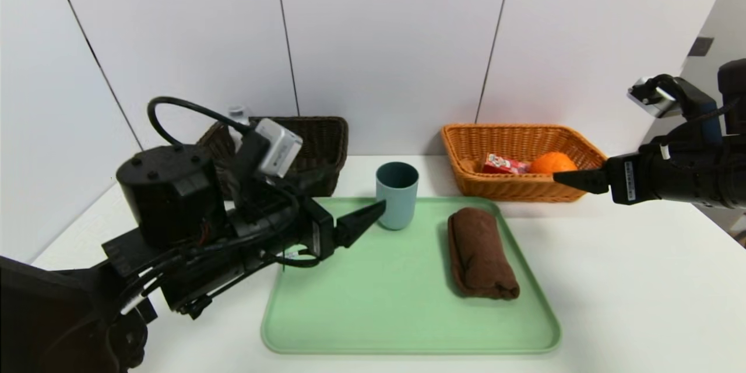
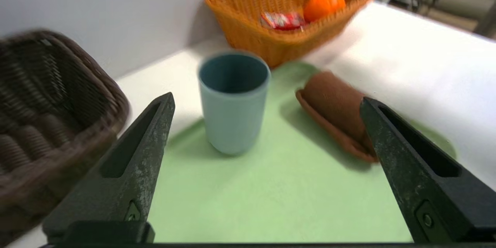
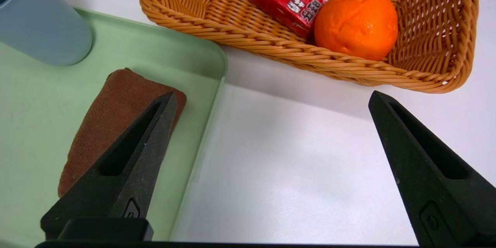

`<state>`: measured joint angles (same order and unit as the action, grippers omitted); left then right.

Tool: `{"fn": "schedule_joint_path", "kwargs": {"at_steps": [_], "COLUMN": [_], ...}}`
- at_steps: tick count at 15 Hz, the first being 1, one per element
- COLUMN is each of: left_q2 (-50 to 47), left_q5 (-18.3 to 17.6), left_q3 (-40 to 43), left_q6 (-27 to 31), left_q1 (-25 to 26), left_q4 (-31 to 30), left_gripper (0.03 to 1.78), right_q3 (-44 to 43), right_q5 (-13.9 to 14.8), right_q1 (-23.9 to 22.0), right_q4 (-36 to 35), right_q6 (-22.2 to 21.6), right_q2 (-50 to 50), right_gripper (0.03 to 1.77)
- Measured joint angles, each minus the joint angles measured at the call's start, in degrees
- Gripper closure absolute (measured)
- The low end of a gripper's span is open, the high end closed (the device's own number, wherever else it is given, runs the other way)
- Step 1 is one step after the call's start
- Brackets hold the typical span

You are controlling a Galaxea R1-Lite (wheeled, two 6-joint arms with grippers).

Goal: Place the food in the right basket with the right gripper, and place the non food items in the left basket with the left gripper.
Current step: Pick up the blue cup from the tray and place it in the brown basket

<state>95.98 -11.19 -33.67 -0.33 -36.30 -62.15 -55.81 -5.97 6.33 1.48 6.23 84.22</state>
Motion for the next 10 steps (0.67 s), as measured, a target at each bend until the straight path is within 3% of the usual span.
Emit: {"fn": "schedule_joint_path", "kwargs": {"at_steps": [3, 8, 10], "left_q2": [3.3, 11.6, 14.0], "left_q5": [0.3, 2.4, 2.8], "left_q3": [1.6, 0.4, -0.2], "left_q6": [1.5, 2.8, 2.6], "left_q1": [-0.7, -1.1, -1.6], "left_q4": [-1.5, -11.5, -11.3], "left_gripper": [0.12, 0.12, 0.12], "right_q3": [0.4, 0.2, 0.3], "right_q5": [0.1, 0.0, -0.1], "right_q1": [0.0, -0.1, -0.1], "right_q4": [-0.1, -0.1, -0.1], "right_q6": [-0.1, 0.0, 0.1], "right_q2": [0.0, -0.1, 0.0], "right_gripper": [0.09, 0.09, 0.09]}}
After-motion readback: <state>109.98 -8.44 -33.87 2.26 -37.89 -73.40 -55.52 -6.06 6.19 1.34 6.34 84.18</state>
